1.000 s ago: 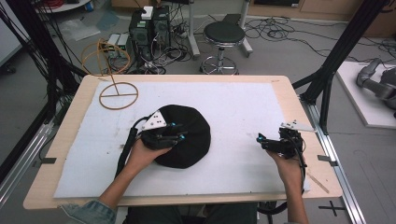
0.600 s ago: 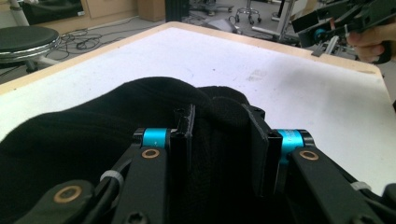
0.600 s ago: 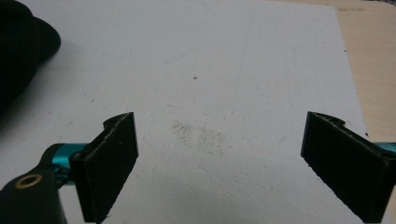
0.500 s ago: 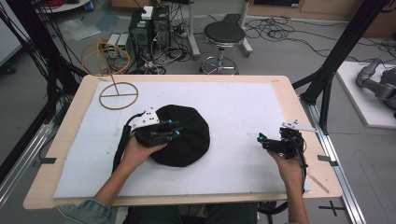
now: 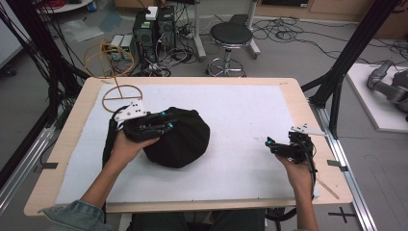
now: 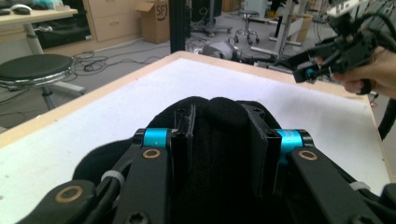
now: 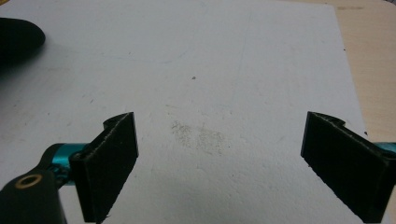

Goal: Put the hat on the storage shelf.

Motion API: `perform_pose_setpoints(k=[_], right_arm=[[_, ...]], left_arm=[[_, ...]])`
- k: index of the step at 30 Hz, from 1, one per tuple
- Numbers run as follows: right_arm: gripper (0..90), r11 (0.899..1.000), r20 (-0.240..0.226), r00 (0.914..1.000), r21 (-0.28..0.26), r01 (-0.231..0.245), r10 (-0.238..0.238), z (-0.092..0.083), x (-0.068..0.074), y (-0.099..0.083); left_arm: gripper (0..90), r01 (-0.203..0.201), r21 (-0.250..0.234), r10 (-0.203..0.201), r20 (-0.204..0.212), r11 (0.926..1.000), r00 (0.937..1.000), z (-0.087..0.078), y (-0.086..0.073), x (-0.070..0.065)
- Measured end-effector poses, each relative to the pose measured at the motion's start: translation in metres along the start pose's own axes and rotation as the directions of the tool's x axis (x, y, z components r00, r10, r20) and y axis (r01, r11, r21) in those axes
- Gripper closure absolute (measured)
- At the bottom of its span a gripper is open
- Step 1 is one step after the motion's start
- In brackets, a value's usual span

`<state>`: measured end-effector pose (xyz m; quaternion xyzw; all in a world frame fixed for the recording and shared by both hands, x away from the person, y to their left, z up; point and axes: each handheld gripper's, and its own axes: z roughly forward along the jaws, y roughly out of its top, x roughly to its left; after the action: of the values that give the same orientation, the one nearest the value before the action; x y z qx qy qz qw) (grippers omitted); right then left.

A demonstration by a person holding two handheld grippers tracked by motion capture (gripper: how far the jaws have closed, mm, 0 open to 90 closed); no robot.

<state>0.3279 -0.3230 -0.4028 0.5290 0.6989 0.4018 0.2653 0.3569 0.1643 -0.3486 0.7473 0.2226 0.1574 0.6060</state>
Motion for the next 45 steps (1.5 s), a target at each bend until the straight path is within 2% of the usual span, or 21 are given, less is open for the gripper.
perform_pose_setpoints(k=[4,11,18,26,38,45], right_arm=[[10.7,1.000,-0.001,1.0000,0.001,-0.006,0.006,0.000,0.001,0.000],[10.7,1.000,0.002,1.0000,0.005,-0.005,0.005,0.001,0.000,-0.001],[10.7,1.000,0.002,1.0000,0.005,-0.004,0.004,0.001,0.000,-0.001],[10.8,1.000,0.002,1.0000,0.007,-0.006,0.006,0.001,-0.001,-0.001],[10.8,1.000,-0.002,0.9999,0.006,-0.015,0.015,0.001,-0.001,-0.001],[10.7,1.000,0.000,0.9999,0.005,-0.017,0.017,0.001,-0.001,-0.001]], left_arm=[[66.7,-0.006,-0.004,0.005,-0.009,1.0000,0.9999,-0.011,0.010,0.006],[66.7,-0.041,-0.020,0.041,-0.029,0.9990,0.9987,-0.033,0.034,0.013],[66.7,-0.060,-0.044,0.059,-0.024,0.9972,0.9980,-0.050,0.060,0.018],[66.7,-0.100,-0.055,0.099,-0.024,0.9935,0.9948,-0.067,0.094,0.020],[66.8,-0.173,-0.079,0.168,-0.064,0.9818,0.9837,-0.094,0.140,0.024],[66.9,-0.179,-0.106,0.171,-0.085,0.9781,0.9816,-0.109,0.163,0.033]])
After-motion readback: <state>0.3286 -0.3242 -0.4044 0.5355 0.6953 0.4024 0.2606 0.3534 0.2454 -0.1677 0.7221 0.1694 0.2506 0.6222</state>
